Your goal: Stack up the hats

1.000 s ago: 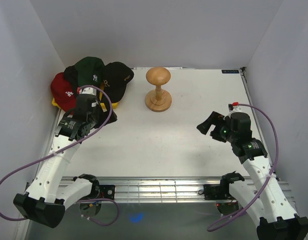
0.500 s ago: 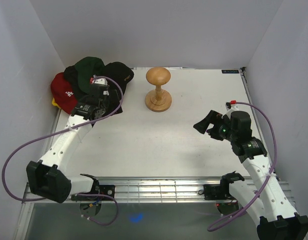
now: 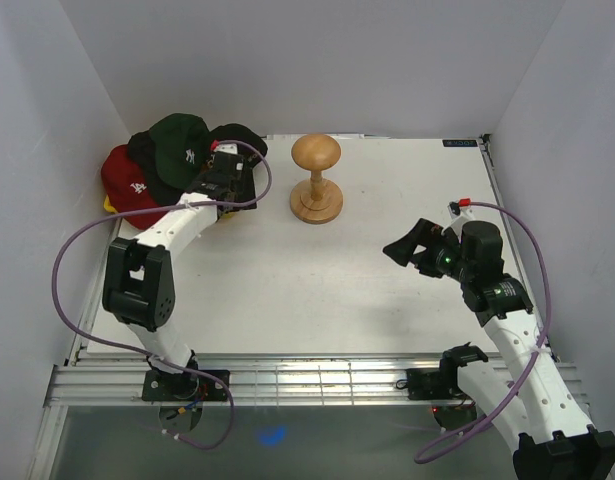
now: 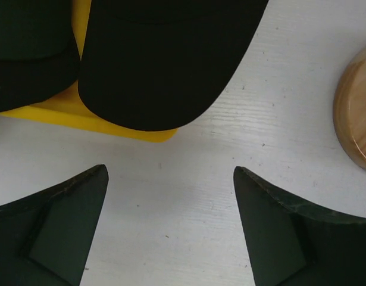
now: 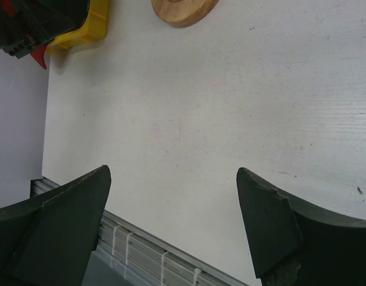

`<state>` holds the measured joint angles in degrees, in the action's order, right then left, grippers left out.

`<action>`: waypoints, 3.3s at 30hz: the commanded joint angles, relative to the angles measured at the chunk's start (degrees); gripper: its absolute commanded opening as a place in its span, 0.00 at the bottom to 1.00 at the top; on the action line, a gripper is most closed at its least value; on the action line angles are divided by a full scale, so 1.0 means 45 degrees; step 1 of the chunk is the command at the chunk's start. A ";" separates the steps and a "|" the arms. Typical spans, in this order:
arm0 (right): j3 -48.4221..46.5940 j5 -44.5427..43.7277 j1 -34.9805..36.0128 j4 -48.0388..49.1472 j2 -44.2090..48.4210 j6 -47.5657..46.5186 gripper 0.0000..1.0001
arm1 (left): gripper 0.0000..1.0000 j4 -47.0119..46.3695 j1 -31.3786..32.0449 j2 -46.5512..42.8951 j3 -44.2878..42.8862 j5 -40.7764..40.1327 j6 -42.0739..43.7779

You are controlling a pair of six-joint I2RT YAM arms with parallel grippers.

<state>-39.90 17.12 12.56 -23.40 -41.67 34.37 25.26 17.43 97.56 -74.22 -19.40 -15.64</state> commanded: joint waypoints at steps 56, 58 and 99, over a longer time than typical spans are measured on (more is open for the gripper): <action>0.0039 0.1252 0.0061 0.2230 -0.0427 0.0097 0.93 | 0.00 -0.0808 0.0521 0.3009 -0.4288 -0.6783 0.1874; -0.0059 0.1292 0.0061 0.2231 -0.0505 0.0000 0.94 | 0.00 -0.0710 0.0521 0.2930 -0.4444 -0.6939 0.1912; -0.3183 -0.0134 0.3595 0.4886 -0.4176 -0.0686 0.99 | 0.00 0.7550 0.1400 0.0685 -1.0597 -0.5555 -0.0235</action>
<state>-50.37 17.69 27.29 -6.66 -59.51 29.98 55.68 23.46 108.51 -118.83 -47.22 -12.69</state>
